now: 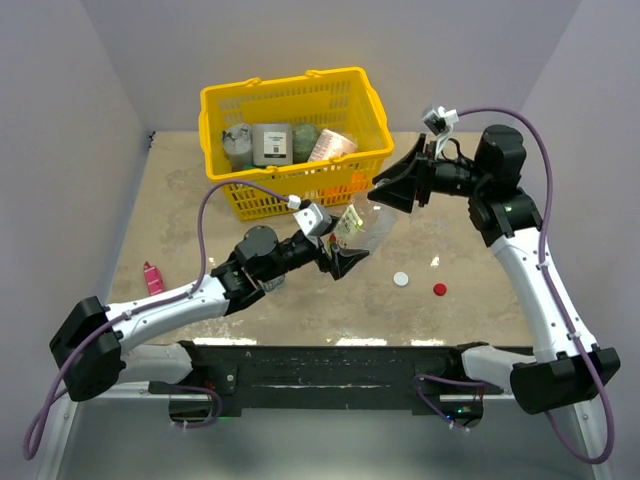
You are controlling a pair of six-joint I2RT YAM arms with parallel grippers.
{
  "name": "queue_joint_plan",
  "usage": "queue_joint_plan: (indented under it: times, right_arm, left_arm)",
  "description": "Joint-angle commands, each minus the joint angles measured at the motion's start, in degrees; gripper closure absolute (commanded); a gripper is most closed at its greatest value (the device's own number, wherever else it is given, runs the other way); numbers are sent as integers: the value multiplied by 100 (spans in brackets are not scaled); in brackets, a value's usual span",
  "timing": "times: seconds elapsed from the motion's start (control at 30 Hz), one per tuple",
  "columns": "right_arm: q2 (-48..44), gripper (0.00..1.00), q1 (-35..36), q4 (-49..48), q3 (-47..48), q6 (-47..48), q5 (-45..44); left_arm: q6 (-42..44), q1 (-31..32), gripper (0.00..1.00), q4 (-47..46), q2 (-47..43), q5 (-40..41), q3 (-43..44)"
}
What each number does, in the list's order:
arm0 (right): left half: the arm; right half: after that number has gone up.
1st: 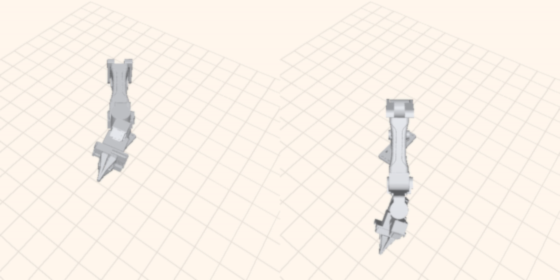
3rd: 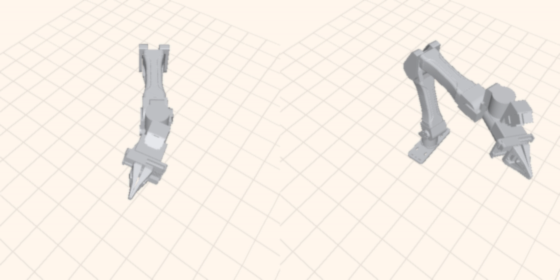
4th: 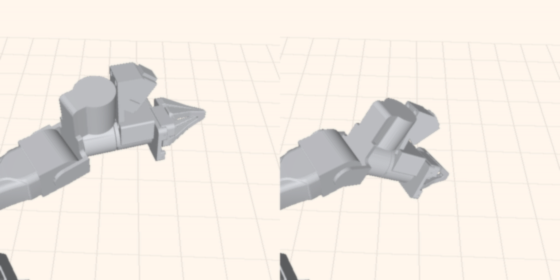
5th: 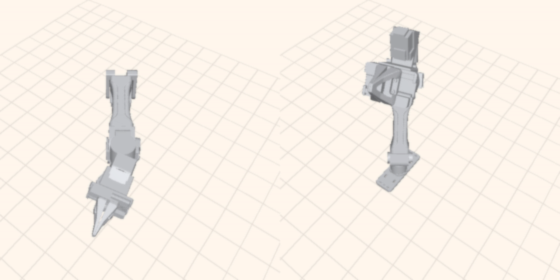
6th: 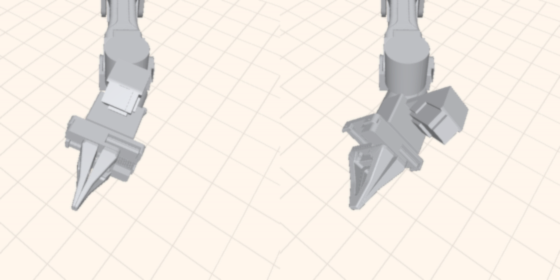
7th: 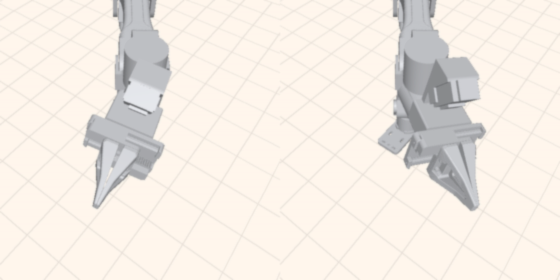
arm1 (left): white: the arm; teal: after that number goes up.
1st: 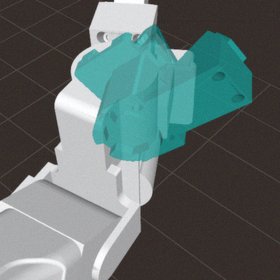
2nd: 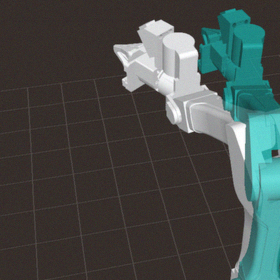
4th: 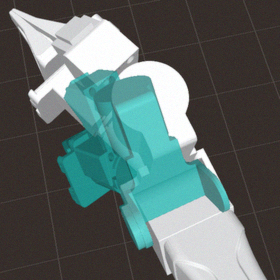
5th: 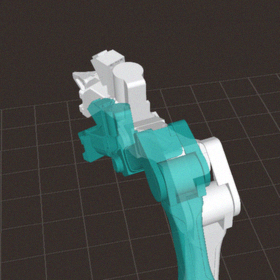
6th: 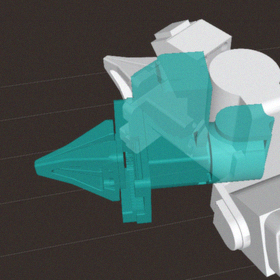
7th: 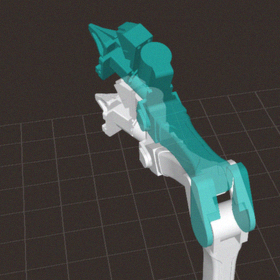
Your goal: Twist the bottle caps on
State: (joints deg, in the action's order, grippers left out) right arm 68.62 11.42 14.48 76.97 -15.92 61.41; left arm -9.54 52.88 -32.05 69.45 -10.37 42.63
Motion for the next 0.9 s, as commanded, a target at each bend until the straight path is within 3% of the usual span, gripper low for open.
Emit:
queue_joint_plan:
  times: [0.0,0.03,0.07,0.1,0.13,0.17,0.4,0.43,0.67,0.87]
  right_arm:
    - [99,56,202,-560,90,-52,205]
    - [99,75,229,-543,99,-8,214]
    - [90,83,264,-499,99,54,222]
    - [90,91,264,-473,99,72,240]
    - [81,98,256,-446,116,98,240]
    - [73,100,264,-411,151,124,223]
    - [125,100,255,-349,371,107,231]
    - [125,100,255,-341,371,98,223]
    - [125,100,255,-358,406,28,249]
    - [99,100,264,-200,433,63,258]
  left_arm:
    - [-92,38,100,-486,86,-79,333]
    - [-127,38,100,-477,112,-36,360]
    - [-153,38,97,-451,139,-9,377]
    - [-179,38,88,-451,174,9,404]
    - [-232,38,65,-468,191,9,395]
    - [-241,38,61,-477,218,-52,395]
    - [-329,64,43,-653,507,-457,404]
    - [-277,90,26,-697,543,-457,404]
    - [-206,108,4,-715,833,-712,562]
    - [-391,108,1,-759,912,-993,588]
